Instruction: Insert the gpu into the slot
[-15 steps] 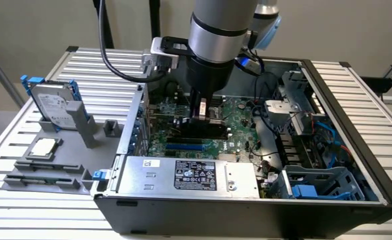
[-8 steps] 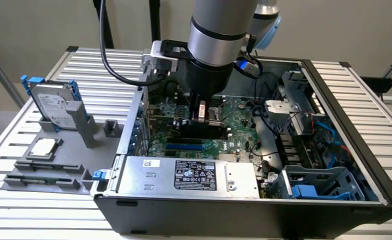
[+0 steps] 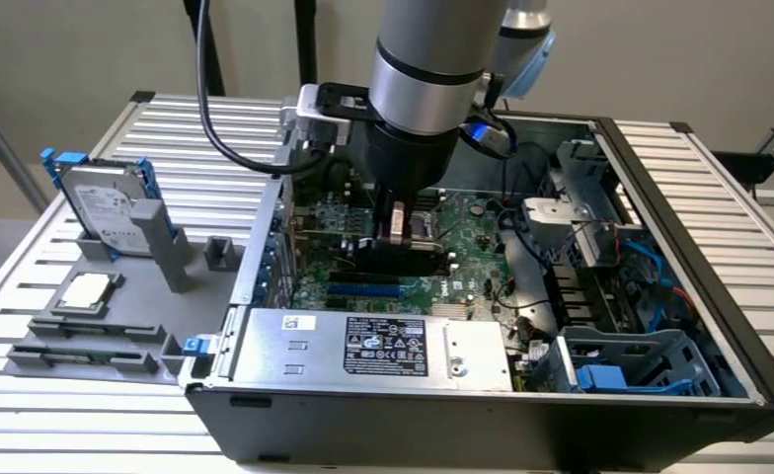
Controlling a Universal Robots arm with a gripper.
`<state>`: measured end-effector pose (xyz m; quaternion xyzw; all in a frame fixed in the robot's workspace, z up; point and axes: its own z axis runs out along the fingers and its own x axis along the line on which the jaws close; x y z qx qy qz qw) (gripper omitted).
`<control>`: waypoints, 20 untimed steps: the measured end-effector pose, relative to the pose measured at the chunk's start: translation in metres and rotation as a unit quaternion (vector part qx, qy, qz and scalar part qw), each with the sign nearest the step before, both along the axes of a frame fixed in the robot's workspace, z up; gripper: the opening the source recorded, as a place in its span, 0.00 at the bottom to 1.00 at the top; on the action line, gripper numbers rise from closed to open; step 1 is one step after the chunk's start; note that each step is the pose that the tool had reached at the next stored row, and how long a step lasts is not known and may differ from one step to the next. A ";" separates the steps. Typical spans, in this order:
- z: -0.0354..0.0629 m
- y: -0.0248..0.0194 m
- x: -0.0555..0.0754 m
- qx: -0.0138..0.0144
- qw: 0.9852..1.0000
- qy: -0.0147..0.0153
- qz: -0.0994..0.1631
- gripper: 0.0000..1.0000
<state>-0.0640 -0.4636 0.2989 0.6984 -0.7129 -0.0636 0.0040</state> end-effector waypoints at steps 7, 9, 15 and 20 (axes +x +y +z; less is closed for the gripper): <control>-0.0056 0.0023 -0.002 0.000 1.000 0.000 -0.003 0.26; -0.0070 0.0025 -0.002 0.000 1.000 0.000 -0.004 0.26; -0.0109 0.0026 -0.003 0.000 1.000 0.000 -0.005 0.26; -0.0151 0.0027 -0.005 0.000 1.000 0.000 -0.008 0.26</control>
